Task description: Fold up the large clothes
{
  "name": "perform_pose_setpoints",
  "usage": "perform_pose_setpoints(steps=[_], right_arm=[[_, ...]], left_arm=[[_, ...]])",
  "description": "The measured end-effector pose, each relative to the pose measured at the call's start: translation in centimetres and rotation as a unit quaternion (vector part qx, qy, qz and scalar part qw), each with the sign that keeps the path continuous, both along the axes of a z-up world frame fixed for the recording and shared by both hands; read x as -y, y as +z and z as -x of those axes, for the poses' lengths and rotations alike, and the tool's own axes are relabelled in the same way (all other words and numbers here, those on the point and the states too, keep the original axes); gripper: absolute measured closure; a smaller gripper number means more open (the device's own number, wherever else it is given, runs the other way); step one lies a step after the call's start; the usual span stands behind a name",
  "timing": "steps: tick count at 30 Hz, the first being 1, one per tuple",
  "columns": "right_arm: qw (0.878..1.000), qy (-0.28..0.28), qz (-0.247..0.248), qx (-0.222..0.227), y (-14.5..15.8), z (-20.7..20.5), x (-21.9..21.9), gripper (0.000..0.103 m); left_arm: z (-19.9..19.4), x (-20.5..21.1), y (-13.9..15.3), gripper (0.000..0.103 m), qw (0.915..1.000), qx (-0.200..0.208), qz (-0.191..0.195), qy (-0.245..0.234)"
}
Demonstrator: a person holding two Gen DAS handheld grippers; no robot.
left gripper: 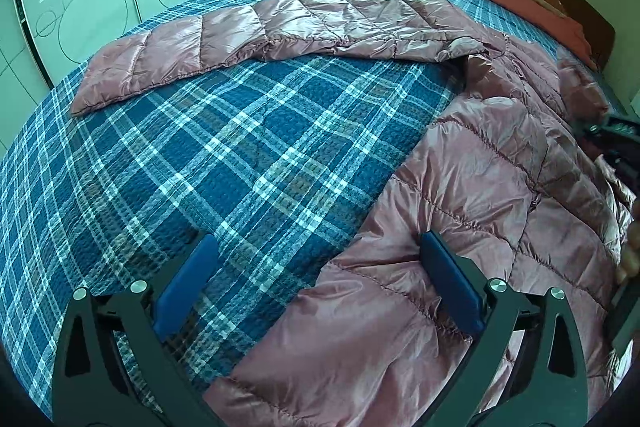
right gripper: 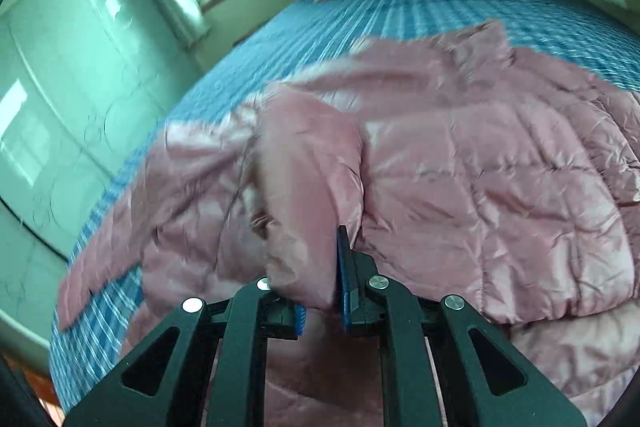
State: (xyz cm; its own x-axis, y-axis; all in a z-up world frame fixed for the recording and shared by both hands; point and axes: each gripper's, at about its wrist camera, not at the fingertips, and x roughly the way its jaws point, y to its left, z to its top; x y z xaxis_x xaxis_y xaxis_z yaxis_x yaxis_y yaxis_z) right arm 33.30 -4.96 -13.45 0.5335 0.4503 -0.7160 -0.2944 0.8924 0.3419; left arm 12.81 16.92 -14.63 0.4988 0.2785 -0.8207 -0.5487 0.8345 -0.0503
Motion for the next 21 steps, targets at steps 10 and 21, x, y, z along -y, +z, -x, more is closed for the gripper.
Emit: perform_pose_setpoints(steps=[10,21], right_arm=[[0.997,0.050,-0.050,0.004,2.6,2.7,2.3,0.036],[0.978,-0.198,0.047,0.044,3.4,1.0,22.3,0.049]], left_arm=[[-0.1,0.1,-0.1,0.002,1.0000,-0.001,-0.002,0.000],[-0.3,0.2,-0.2,0.002,1.0000,-0.003,-0.005,0.000]])
